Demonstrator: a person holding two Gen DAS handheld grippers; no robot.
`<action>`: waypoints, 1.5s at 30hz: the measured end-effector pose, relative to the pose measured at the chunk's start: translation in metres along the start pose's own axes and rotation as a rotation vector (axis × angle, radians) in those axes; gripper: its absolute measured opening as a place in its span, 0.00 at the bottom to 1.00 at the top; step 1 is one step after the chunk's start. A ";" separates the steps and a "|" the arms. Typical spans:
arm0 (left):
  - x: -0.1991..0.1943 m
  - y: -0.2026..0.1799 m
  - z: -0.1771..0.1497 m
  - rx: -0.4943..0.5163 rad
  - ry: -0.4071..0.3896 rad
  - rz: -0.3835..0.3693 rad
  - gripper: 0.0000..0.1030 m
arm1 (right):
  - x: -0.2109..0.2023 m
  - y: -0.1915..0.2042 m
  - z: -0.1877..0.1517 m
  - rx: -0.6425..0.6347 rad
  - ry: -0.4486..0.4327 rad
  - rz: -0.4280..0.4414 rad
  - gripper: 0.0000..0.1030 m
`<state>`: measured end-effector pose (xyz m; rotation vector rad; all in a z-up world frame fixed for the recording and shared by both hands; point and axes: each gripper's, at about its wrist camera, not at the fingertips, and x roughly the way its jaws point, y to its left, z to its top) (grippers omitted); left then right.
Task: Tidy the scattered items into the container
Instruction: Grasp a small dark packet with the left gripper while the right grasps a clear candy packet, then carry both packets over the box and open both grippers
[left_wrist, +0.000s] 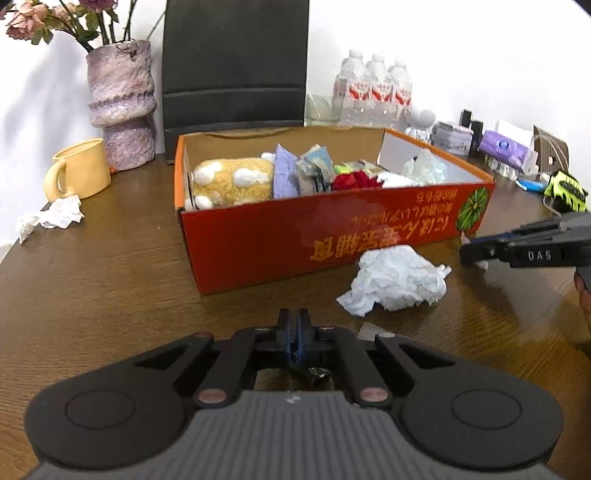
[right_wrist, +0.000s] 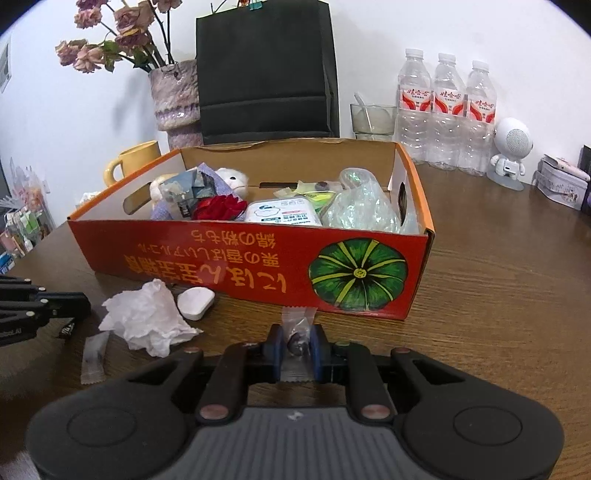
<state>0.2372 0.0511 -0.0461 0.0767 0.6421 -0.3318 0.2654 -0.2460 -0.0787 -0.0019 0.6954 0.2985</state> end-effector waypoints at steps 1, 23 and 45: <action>-0.002 0.001 0.001 -0.007 -0.010 -0.002 0.04 | -0.001 0.000 0.000 0.004 -0.002 0.002 0.14; -0.015 -0.015 -0.011 -0.074 0.056 0.106 0.15 | -0.040 0.009 -0.021 0.064 -0.050 0.014 0.14; -0.067 -0.023 0.045 -0.057 -0.230 0.066 0.15 | -0.072 0.015 0.002 0.030 -0.166 0.037 0.14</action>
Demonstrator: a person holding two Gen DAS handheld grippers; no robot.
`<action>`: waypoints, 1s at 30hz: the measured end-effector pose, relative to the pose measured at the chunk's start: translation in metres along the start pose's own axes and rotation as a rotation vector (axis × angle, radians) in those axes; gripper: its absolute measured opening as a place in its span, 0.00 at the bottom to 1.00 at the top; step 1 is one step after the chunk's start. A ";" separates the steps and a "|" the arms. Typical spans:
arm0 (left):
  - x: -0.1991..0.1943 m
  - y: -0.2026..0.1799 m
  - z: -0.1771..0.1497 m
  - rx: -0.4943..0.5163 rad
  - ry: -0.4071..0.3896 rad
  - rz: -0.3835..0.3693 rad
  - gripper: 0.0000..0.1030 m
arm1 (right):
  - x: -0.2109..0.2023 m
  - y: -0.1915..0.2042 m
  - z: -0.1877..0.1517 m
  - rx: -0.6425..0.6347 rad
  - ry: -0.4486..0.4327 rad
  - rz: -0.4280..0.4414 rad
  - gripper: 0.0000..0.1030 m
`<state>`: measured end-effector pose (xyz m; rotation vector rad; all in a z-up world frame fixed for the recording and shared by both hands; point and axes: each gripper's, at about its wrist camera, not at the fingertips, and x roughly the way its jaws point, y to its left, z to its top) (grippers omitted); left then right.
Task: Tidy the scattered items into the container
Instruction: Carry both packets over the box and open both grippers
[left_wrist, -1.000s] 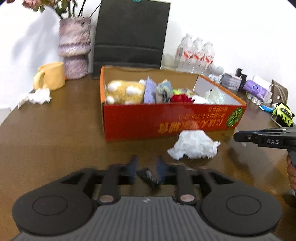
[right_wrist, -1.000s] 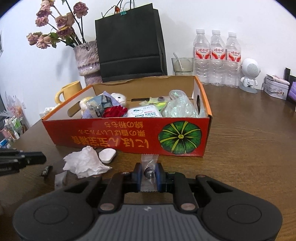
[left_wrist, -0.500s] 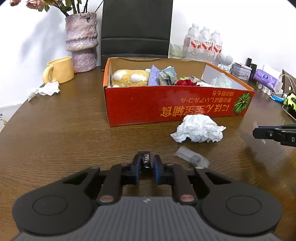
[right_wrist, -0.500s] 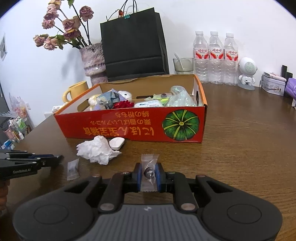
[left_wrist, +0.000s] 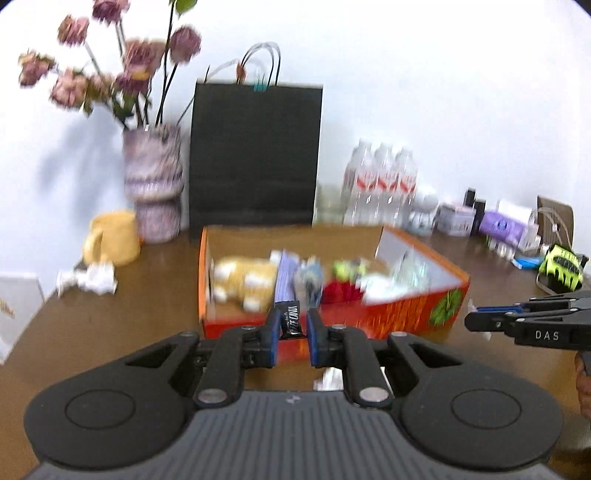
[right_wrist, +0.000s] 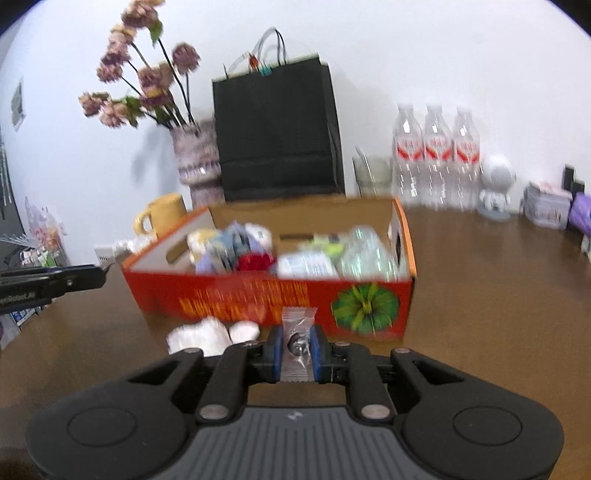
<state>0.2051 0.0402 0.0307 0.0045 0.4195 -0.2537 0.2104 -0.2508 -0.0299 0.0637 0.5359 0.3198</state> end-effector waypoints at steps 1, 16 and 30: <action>0.002 -0.001 0.005 0.003 -0.013 -0.003 0.15 | 0.000 0.001 0.006 -0.006 -0.016 0.004 0.14; 0.076 0.003 0.052 -0.099 -0.069 -0.037 0.15 | 0.054 0.002 0.081 -0.011 -0.112 0.030 0.14; 0.143 0.009 0.035 -0.088 0.057 -0.020 0.15 | 0.129 -0.015 0.079 -0.019 0.012 -0.007 0.14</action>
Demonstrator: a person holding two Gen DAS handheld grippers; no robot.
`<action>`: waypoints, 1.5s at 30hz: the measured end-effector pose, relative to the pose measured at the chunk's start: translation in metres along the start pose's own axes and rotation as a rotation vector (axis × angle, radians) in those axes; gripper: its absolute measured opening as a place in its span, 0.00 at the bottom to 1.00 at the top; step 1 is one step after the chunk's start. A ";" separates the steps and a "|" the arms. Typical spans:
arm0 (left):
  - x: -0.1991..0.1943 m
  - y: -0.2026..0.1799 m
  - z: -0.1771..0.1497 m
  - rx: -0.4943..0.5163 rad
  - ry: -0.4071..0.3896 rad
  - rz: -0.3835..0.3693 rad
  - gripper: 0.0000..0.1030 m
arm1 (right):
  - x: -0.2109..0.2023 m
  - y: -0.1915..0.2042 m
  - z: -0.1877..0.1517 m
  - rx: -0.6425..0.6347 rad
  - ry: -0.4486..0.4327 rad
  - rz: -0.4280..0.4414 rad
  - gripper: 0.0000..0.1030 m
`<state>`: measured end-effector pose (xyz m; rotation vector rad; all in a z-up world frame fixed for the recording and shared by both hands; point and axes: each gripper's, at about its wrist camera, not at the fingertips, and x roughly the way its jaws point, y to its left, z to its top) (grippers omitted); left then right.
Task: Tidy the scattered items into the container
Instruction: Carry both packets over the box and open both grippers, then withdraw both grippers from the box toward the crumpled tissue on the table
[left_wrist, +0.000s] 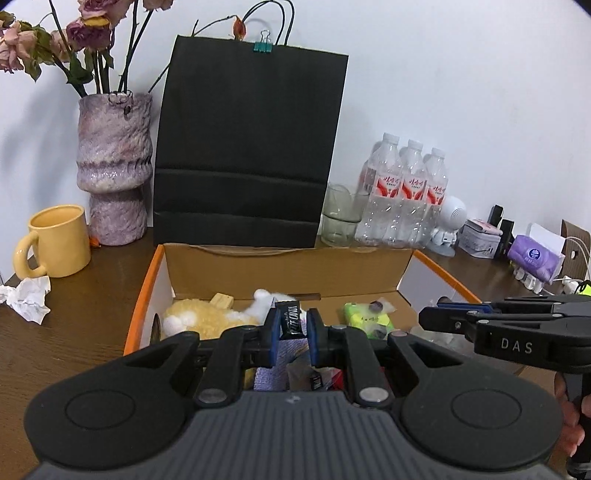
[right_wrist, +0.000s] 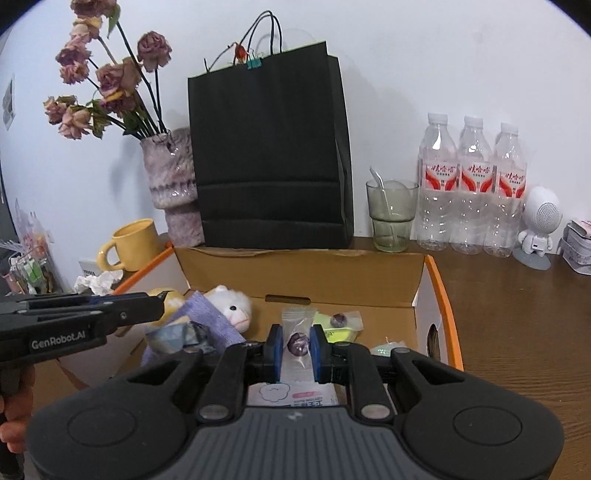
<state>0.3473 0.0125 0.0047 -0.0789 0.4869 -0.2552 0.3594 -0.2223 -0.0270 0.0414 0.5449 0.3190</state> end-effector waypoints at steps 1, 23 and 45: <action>0.001 0.001 -0.001 -0.001 0.003 0.002 0.15 | 0.002 0.000 0.000 -0.002 0.004 -0.001 0.14; -0.008 0.005 0.000 -0.073 0.017 0.147 1.00 | -0.009 0.007 0.000 -0.051 0.052 -0.076 1.00; -0.047 0.002 -0.008 -0.090 -0.017 0.108 1.00 | -0.039 0.018 -0.004 -0.026 0.043 -0.076 1.00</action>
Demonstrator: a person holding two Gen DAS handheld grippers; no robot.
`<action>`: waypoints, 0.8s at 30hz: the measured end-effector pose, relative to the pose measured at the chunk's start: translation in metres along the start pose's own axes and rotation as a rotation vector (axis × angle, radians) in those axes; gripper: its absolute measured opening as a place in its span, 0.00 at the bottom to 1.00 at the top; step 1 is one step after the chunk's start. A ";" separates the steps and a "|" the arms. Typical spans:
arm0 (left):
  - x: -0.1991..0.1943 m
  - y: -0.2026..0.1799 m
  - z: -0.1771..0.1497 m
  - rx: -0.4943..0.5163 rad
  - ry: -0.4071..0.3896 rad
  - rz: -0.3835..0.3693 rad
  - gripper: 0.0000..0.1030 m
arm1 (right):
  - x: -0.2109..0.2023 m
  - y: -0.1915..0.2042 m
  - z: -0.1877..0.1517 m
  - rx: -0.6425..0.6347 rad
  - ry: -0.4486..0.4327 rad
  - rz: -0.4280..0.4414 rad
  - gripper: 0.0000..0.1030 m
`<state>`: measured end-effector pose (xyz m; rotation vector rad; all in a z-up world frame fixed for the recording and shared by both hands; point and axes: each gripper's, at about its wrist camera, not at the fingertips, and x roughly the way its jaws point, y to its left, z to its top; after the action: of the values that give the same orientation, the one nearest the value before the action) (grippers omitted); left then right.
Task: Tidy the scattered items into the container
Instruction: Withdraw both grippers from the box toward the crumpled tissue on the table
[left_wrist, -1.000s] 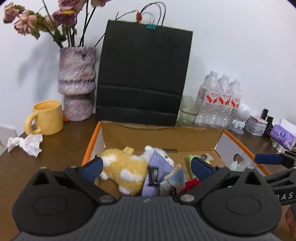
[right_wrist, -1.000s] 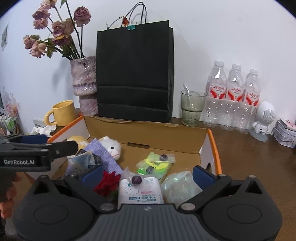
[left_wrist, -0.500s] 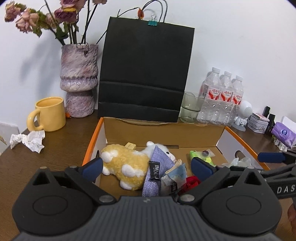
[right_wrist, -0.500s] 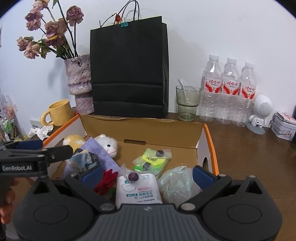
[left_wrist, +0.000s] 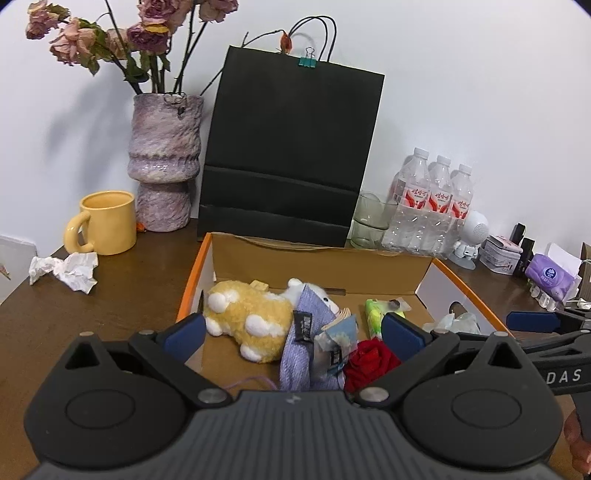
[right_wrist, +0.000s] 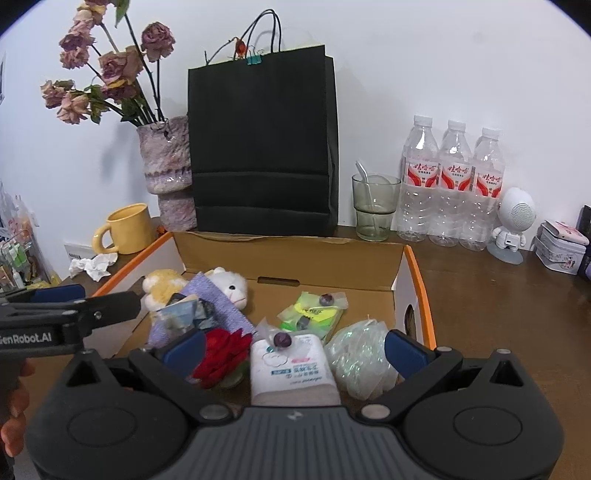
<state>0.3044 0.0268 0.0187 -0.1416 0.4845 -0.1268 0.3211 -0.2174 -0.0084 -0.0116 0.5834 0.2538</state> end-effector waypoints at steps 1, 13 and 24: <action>-0.003 0.001 -0.001 -0.004 0.001 0.002 1.00 | -0.003 0.002 -0.001 -0.001 -0.001 0.000 1.00; -0.045 0.002 -0.011 -0.006 -0.008 0.005 1.00 | -0.043 0.017 -0.020 0.010 -0.011 0.005 1.00; -0.083 0.008 -0.034 0.004 0.013 0.017 1.00 | -0.080 0.026 -0.053 0.002 0.007 -0.016 1.00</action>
<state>0.2162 0.0435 0.0252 -0.1324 0.4978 -0.1126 0.2217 -0.2150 -0.0078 -0.0149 0.5899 0.2377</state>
